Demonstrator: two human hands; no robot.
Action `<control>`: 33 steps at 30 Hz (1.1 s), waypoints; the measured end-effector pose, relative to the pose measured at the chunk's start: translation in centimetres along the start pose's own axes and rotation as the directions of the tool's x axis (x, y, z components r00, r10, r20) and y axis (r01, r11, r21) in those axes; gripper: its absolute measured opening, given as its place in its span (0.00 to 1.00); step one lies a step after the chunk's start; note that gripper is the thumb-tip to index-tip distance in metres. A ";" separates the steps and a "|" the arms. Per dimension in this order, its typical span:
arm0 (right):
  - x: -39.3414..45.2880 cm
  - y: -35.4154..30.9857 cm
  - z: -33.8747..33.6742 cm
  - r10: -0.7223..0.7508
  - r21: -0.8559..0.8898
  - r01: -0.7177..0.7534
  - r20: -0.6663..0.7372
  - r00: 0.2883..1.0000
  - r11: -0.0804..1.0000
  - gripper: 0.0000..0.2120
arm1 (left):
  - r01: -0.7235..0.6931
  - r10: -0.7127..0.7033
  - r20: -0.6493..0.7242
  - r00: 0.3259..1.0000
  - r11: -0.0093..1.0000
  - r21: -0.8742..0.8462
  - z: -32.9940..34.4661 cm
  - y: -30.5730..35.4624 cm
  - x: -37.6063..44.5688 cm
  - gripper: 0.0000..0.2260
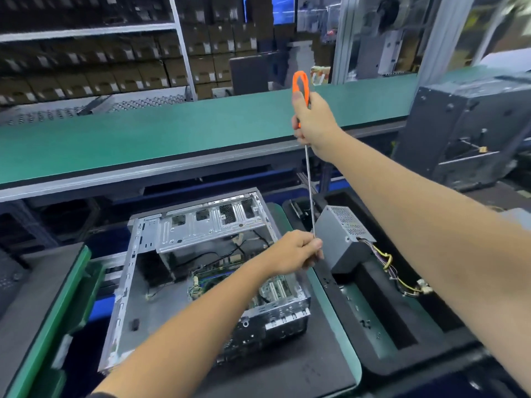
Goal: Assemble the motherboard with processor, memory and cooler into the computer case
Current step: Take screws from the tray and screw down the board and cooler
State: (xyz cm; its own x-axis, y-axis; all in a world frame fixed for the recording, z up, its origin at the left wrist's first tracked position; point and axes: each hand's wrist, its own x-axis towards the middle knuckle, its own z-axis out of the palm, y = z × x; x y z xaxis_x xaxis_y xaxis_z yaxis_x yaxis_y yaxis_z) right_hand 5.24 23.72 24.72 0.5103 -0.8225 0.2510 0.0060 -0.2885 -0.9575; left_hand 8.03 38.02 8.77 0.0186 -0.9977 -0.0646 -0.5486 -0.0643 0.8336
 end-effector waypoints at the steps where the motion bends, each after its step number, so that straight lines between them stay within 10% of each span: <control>1: 0.3 1.2 -0.9 0.015 0.029 -0.014 -0.021 1.000 0.999 0.13 | 0.021 -0.021 0.012 1.000 1.000 0.007 0.6 0.0 0.8 0.16; 18: -1.1 20.6 -11.0 0.138 0.130 -0.159 0.158 0.978 0.979 0.27 | 0.299 -0.408 0.114 0.906 0.806 0.510 15.6 -4.1 13.3 0.06; 29: -2.9 25.0 -13.2 0.370 0.065 -0.396 0.242 0.897 0.916 0.17 | -0.068 -0.350 0.234 0.907 0.427 0.902 21.7 -7.5 14.2 0.09; 33: -2.9 25.8 -14.3 0.373 0.111 -0.409 0.248 0.894 0.906 0.19 | -0.108 -0.382 0.294 0.876 0.440 0.892 24.3 -8.1 14.7 0.11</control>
State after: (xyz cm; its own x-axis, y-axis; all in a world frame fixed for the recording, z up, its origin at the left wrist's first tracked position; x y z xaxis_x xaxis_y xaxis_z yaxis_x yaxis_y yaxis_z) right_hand -8.43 11.69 1.34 0.6716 -0.7215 -0.1684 -0.1078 0.1298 -0.9857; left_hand -7.60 24.37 -12.30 -0.0203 -0.8439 -0.5362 -0.9886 0.0971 -0.1153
